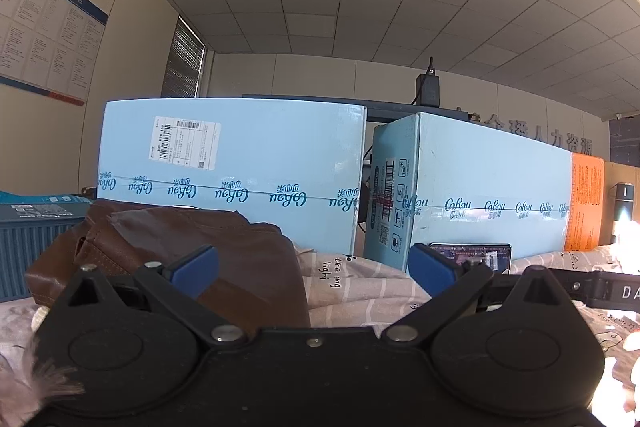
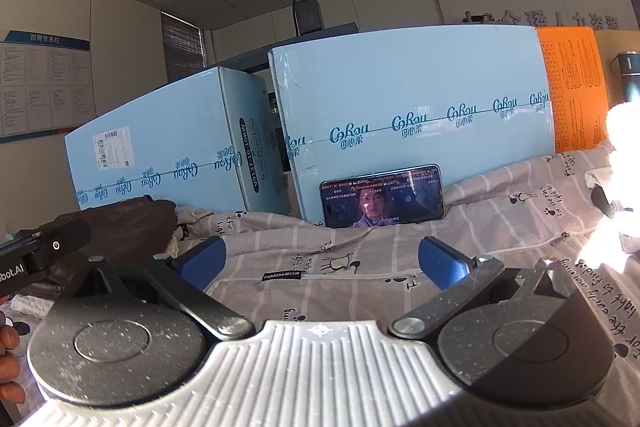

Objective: Fold clothes
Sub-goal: 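Move both grippers toward the brown leather jacket on the bed, then grasp the brown leather jacket with both grippers and lift it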

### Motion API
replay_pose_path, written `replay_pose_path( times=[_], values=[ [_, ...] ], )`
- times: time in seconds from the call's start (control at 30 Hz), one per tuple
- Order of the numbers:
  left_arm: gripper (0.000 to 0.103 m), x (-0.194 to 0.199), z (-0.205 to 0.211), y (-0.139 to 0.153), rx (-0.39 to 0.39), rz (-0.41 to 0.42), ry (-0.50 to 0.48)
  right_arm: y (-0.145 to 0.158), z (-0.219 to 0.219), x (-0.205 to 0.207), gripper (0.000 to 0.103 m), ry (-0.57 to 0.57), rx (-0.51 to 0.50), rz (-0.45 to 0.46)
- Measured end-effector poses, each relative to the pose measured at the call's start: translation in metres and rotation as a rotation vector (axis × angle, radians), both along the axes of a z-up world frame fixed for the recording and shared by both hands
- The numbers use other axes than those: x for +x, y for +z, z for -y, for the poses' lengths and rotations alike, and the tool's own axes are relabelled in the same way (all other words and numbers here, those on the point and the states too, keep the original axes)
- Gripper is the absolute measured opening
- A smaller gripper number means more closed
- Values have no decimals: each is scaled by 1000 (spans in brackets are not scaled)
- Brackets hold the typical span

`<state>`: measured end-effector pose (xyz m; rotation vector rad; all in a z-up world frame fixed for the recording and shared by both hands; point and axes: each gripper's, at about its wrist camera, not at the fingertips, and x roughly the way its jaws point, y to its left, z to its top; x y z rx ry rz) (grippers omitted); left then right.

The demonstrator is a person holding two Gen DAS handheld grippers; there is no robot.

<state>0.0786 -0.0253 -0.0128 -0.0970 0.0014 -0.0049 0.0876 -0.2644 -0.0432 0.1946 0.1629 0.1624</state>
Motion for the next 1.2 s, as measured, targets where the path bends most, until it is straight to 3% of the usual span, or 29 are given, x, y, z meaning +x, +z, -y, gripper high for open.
replay_pose_path(
  times=[0.2,0.43,0.53,0.73,0.9,1.03,1.13,1.2],
  values=[
    [103,-2,2,0,13,5,8,0,0,-2,103,11,10,18],
    [103,-11,-13,8,-53,2,-29,1,2,-8,103,53,56,79],
    [103,-19,-25,11,-78,8,-39,5,-3,-7,103,83,56,63],
    [103,-32,-65,12,-125,-1,6,18,-36,-7,103,237,-22,26],
    [103,-41,-99,11,-126,10,101,31,-76,19,103,427,-7,-78],
    [103,-40,-123,8,-132,-25,180,32,-104,44,103,478,24,-111],
    [103,-32,-148,6,-215,-82,195,27,-120,70,103,491,69,-181],
    [103,-20,-171,4,-354,-148,189,20,-129,90,103,500,134,-262]
  ],
)
